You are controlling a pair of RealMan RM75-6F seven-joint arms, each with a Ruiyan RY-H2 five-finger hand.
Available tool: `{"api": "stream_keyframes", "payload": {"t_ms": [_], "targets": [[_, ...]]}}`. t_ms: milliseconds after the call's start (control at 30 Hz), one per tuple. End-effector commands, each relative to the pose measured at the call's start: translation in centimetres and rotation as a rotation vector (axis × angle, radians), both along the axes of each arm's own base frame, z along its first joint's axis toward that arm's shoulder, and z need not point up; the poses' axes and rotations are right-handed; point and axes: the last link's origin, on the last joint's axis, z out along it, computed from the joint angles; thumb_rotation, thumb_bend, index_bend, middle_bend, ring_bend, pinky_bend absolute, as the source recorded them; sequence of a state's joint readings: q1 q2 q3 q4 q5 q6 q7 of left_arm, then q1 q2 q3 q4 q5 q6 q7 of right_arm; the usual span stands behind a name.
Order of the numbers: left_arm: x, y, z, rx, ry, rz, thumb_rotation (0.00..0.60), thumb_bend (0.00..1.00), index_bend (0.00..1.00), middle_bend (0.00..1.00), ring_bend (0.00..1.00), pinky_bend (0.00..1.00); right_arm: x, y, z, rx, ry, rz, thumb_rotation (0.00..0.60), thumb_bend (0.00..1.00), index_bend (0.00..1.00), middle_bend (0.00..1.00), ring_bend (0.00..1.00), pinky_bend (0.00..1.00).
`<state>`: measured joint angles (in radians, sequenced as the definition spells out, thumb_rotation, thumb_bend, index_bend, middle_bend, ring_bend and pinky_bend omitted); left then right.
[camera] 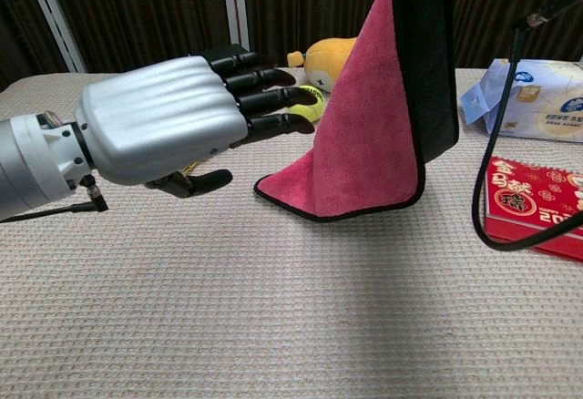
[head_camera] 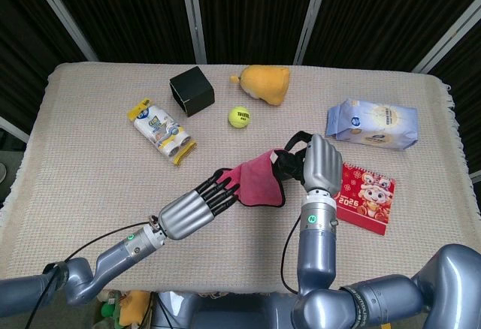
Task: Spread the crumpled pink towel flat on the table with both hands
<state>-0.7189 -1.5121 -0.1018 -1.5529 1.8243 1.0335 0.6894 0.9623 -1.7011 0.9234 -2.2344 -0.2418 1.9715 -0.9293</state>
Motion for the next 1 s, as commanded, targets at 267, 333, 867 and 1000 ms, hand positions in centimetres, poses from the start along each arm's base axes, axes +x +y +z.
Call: {"api": "stream_keyframes", "payload": {"t_ms": [267, 333, 867, 1000], "targets": [[2.9, -0.2, -2.4, -0.005, 0.103, -0.129, 0.6, 0.4, 0.11, 0.04, 0.0, 0.0, -0.1, 0.1, -0.5, 0.025, -0.01, 0.011, 0.6, 0.61, 0.76, 1.0, 1.0, 0.97], [3.5, -0.4, -3.0, -0.002, 0.124, -0.151, 0.6, 0.4, 0.11, 0.04, 0.0, 0.0, 0.0, 0.1, -0.5, 0.026, -0.012, 0.016, 0.6, 0.61, 0.77, 1.0, 1.0, 0.97], [6.0, -0.1, -5.6, 0.025, 0.197, -0.191, 0.6, 0.4, 0.11, 0.05, 0.0, 0.0, 1.3, 1.4, -0.9, 0.078, -0.034, 0.096, 0.6, 0.61, 0.77, 1.0, 1.0, 0.97], [6.4, 0.0, -6.0, 0.019, 0.199, -0.179, 0.6, 0.4, 0.1, 0.04, 0.0, 0.0, 2.0, 2.1, -1.1, 0.093, -0.023, 0.134, 0.6, 0.61, 0.76, 1.0, 1.0, 0.97]]}}
